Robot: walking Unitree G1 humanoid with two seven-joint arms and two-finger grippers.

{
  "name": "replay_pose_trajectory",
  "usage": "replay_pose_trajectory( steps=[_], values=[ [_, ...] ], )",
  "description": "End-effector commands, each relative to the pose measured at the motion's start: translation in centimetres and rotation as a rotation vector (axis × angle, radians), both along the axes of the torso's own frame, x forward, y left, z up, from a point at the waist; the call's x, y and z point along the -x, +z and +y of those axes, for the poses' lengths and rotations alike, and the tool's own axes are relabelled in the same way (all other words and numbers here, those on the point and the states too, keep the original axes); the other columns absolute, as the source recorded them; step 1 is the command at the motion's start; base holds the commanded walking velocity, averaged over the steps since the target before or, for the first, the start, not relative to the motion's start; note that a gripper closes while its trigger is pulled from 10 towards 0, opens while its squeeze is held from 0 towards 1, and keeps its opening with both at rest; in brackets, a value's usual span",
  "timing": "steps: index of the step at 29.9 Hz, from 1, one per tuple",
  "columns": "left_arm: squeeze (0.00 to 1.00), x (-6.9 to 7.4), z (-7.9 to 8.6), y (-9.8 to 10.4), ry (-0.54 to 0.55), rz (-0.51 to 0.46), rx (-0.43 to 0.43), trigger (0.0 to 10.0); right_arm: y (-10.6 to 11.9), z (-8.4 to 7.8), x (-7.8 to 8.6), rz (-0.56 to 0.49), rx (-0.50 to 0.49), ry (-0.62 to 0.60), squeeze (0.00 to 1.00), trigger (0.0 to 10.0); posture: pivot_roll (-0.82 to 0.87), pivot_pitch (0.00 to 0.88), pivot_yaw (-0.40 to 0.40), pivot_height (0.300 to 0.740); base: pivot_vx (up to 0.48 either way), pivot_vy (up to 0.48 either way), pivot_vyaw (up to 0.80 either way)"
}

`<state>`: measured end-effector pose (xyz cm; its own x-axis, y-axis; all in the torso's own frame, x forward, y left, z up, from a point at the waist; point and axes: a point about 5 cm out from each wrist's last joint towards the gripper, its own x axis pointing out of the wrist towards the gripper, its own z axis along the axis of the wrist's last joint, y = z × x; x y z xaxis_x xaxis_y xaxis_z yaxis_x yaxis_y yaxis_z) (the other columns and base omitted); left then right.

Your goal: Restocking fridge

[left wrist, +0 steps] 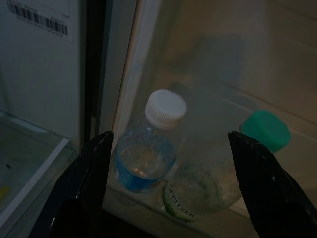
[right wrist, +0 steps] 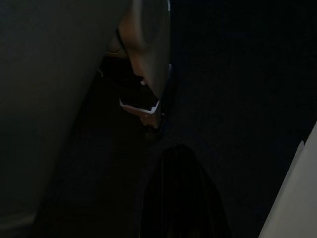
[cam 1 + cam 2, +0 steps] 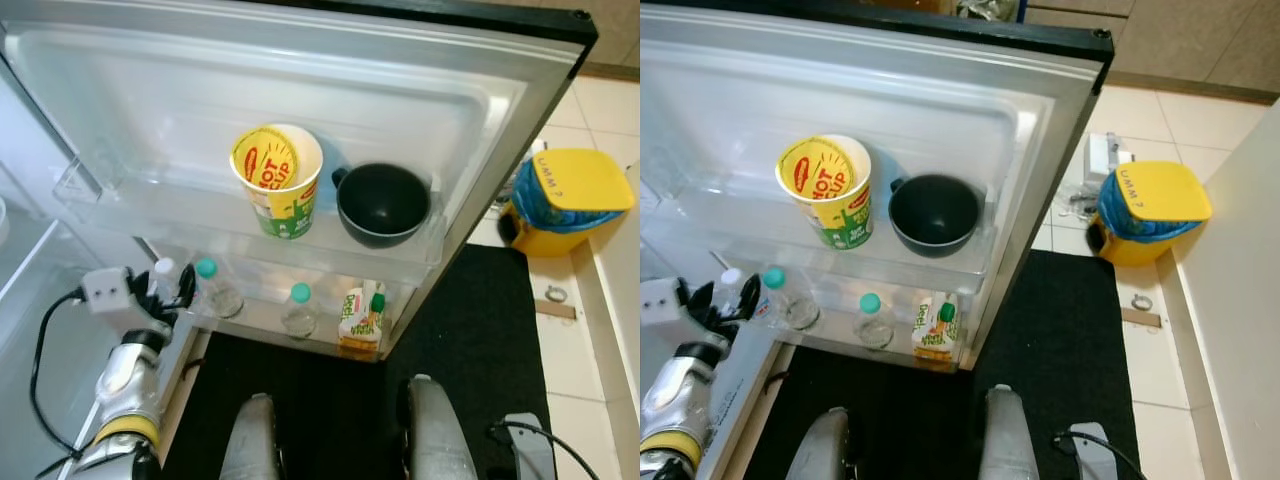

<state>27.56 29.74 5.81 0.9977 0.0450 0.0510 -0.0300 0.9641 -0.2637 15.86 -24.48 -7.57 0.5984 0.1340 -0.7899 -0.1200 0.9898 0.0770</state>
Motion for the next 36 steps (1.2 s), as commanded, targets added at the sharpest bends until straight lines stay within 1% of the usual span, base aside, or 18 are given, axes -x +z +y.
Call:
replay_pose_trajectory(
  steps=[1, 3, 4, 5, 6, 7, 8, 9, 12, 14, 15, 18, 19, 20, 25, 28, 29, 36],
  values=[
    [0.0, 0.8, 0.9, -0.5, 0.004, 0.029, 0.011, 10.0, -0.5, 0.0, 1.0, 0.037, -0.001, -0.015, 0.0, 10.0, -0.11, 0.231, -0.017, 0.611, 0.0, 0.0, 0.0],
    [0.0, 1.5, 1.4, -1.0, 0.01, 0.046, 0.042, 10.0, -0.5, 0.1, 1.0, 0.036, -0.003, -0.016, 0.0, 10.0, -0.1, 0.229, -0.015, 0.611, 0.0, 0.0, 0.0],
    [0.0, 2.5, 2.0, -1.7, 0.038, 0.067, 0.092, 10.0, -0.5, 0.1, 1.0, 0.034, -0.005, -0.018, 0.0, 10.0, -0.1, 0.226, -0.009, 0.611, 0.0, 0.0, 0.0],
    [0.0, 2.5, 2.0, -1.7, 0.038, 0.067, 0.092, 10.0, -0.5, 0.1, 1.0, 0.034, -0.005, -0.018, 0.0, 10.0, -0.1, 0.226, -0.009, 0.611, 0.0, 0.0, 0.0],
    [0.0, 3.5, 2.6, -2.4, 0.083, 0.083, 0.138, 10.0, -0.5, 0.2, 0.9, 0.033, -0.008, -0.02, 0.0, 10.0, -0.1, 0.225, -0.008, 0.611, 0.0, 0.0, 0.0],
    [0.0, 3.5, 2.6, -2.4, 0.083, 0.083, 0.138, 10.0, -0.5, 0.2, 0.9, 0.033, -0.008, -0.02, 0.0, 10.0, -0.1, 0.225, -0.008, 0.611, 0.0, 0.0, 0.0],
    [0.0, 4.1, 3.0, -2.8, 0.112, 0.087, 0.169, 10.0, -0.5, 0.3, 0.9, 0.032, -0.009, -0.021, 0.0, 10.0, -0.1, 0.225, -0.008, 0.611, 0.0, 0.0, 0.0],
    [0.0, 5.1, 3.3, -3.7, 0.169, 0.101, 0.247, 10.0, -0.5, 0.3, 0.9, 0.035, -0.008, -0.028, 0.0, 10.0, -0.09, 0.218, -0.009, 0.611, 0.0, 0.0, 0.0],
    [0.0, 5.7, 3.5, -4.2, 0.201, 0.106, 0.301, 10.0, -0.6, 0.3, 0.9, 0.037, -0.007, -0.033, 0.0, 10.0, -0.09, 0.218, -0.009, 0.611, 0.0, 0.0, 0.0],
    [0.0, 8.0, 3.5, -6.4, 0.315, 0.185, 0.409, 10.0, -0.7, 0.3, 1.0, 0.048, -0.005, -0.062, 0.0, 10.0, -0.09, 0.205, -0.008, 0.611, 0.0, 0.0, 0.0],
    [0.0, 8.0, 3.5, -6.4, 0.315, 0.185, 0.409, 10.0, -0.7, 0.3, 1.0, 0.048, -0.005, -0.062, 0.0, 10.0, -0.09, 0.205, -0.008, 0.611, 0.0, 0.0, 0.0],
    [0.0, 11.0, 2.4, -9.3, 0.387, 0.348, 0.454, 10.0, -0.9, 0.4, 1.3, 0.07, 0.005, -0.077, 0.0, 10.0, -0.09, 0.183, -0.01, 0.611, 0.0, 0.0, 0.0],
    [0.0, 11.0, 2.4, -9.3, 0.387, 0.348, 0.454, 10.0, -0.9, 0.4, 1.3, 0.07, 0.005, -0.077, 0.0, 10.0, -0.09, 0.183, -0.01, 0.611, 0.0, 0.0, 0.0],
    [0.0, 12.1, 1.8, -10.3, 0.402, 0.405, 0.473, 10.0, -1.0, 0.4, 1.5, 0.079, 0.004, -0.08, 0.0, 10.0, -0.08, 0.171, -0.011, 0.611, 0.0, 0.0, 0.0],
    [0.0, 13.8, 0.7, -11.8, 0.437, 0.522, 0.494, 10.0, -1.1, 0.4, 1.7, 0.089, 0.004, -0.086, 0.0, 10.0, -0.08, 0.151, -0.018, 0.615, 0.0, 0.0, 0.0],
    [0.0, 14.1, 0.6, -12.0, 0.442, 0.534, 0.502, 10.0, -1.1, 0.4, 1.8, 0.091, 0.004, -0.086, 0.0, 10.0, -0.08, 0.151, -0.018, 0.619, 0.0, 0.0, 0.0],
    [0.0, 15.1, -0.2, -12.9, 0.46, 0.611, 0.516, 10.0, -1.1, 0.5, 1.8, 0.096, 0.003, -0.085, 0.0, 10.0, -0.07, 0.124, -0.028, 0.629, 0.0, 0.0, 0.0],
    [0.0, 16.0, -2.1, -14.1, 0.458, 0.733, 0.506, 10.0, -1.1, 0.8, 1.4, 0.101, 0.005, -0.074, 0.0, 10.0, -0.07, 0.101, -0.041, 0.653, 0.0, 0.0, 0.0]
  ],
)
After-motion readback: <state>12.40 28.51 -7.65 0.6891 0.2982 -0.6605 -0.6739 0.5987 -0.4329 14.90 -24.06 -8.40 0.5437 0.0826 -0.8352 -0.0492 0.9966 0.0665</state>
